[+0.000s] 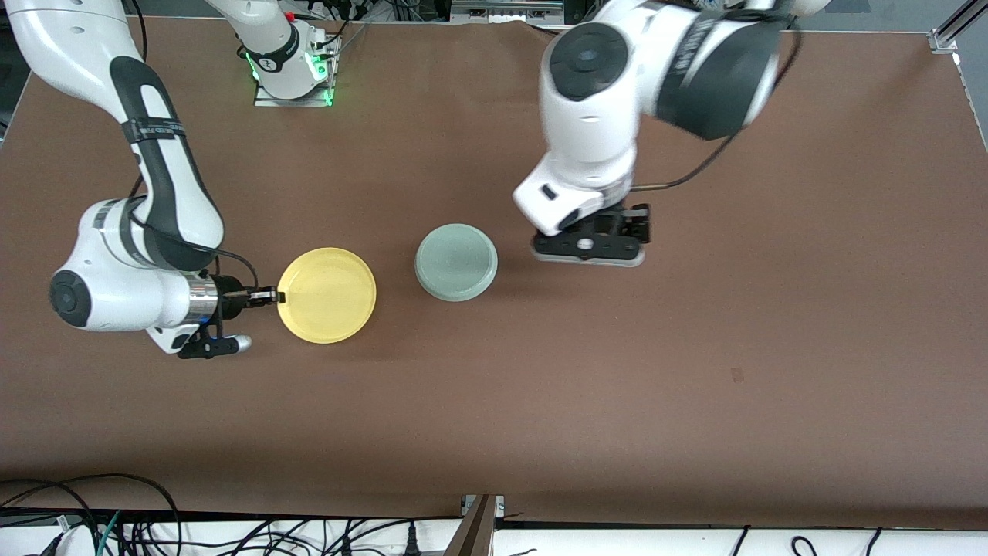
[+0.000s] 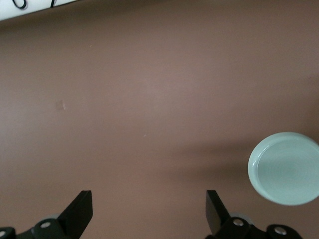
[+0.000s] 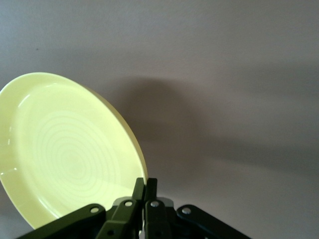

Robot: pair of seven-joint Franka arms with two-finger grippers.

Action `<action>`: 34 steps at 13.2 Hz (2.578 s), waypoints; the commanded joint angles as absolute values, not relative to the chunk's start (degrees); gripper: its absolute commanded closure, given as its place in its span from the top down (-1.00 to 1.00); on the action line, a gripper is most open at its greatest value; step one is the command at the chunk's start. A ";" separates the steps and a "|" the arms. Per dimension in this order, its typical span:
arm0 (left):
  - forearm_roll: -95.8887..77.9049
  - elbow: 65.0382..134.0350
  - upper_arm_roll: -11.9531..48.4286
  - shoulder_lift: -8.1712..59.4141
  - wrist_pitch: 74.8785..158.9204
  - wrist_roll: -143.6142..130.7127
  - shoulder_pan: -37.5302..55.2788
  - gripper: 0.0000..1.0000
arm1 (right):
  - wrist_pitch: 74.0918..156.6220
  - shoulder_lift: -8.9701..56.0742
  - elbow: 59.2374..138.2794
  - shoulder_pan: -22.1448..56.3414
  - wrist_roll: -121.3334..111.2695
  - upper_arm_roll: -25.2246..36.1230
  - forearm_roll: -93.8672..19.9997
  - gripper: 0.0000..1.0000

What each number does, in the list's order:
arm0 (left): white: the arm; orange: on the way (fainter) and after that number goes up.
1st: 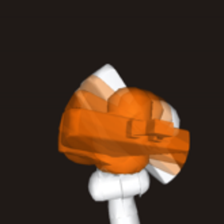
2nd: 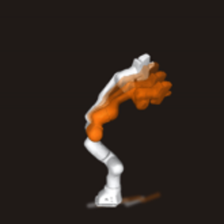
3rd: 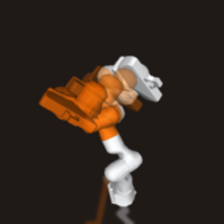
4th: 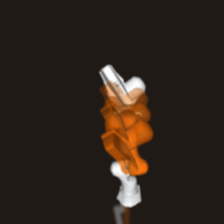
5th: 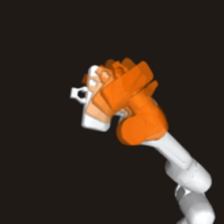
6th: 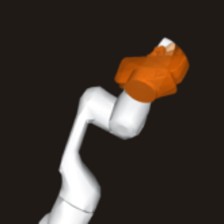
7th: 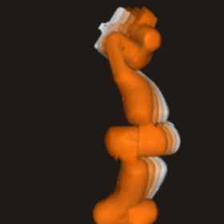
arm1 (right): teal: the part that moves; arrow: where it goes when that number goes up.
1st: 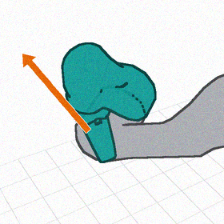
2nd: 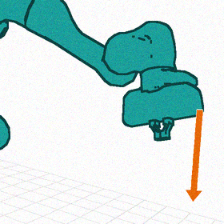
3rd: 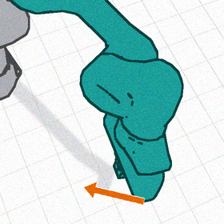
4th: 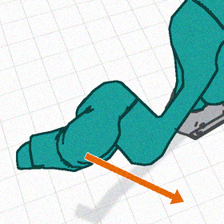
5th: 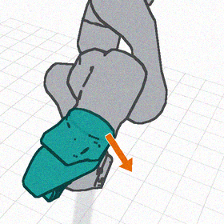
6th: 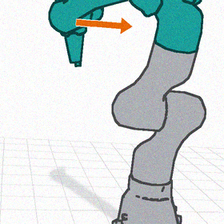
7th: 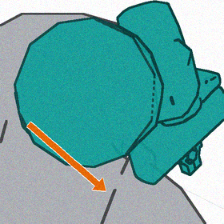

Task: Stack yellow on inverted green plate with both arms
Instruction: 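Move the yellow plate onto the green plate while the left gripper withdraws, then lower the yellow plate onto the green plate and open the right gripper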

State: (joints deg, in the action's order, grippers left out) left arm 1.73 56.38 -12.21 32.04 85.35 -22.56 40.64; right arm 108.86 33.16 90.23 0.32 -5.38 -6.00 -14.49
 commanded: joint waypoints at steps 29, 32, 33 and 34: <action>3.43 104.94 -5.36 -8.35 91.32 -2.81 4.75 1.00 | 146.78 28.65 119.62 4.66 12.74 -25.84 -15.73 -1.00; 2.55 101.08 -5.71 -6.16 90.88 -2.64 2.64 1.00 | 147.48 29.26 119.53 5.18 12.74 -25.84 -15.73 -1.00; 2.55 101.07 -5.71 -6.07 90.88 -2.55 2.64 1.00 | 148.00 29.35 119.53 5.19 12.74 -25.84 -15.73 -1.00; 2.46 101.07 -5.54 -6.06 91.14 -2.46 2.64 1.00 | 148.27 29.44 119.53 5.19 12.74 -25.84 -15.73 -1.00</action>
State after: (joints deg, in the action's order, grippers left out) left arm 2.40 103.12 -6.05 -7.42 91.20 -3.25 3.10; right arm 146.53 29.40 119.02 4.79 12.49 -25.59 -14.77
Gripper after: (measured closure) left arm 0.000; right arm 0.978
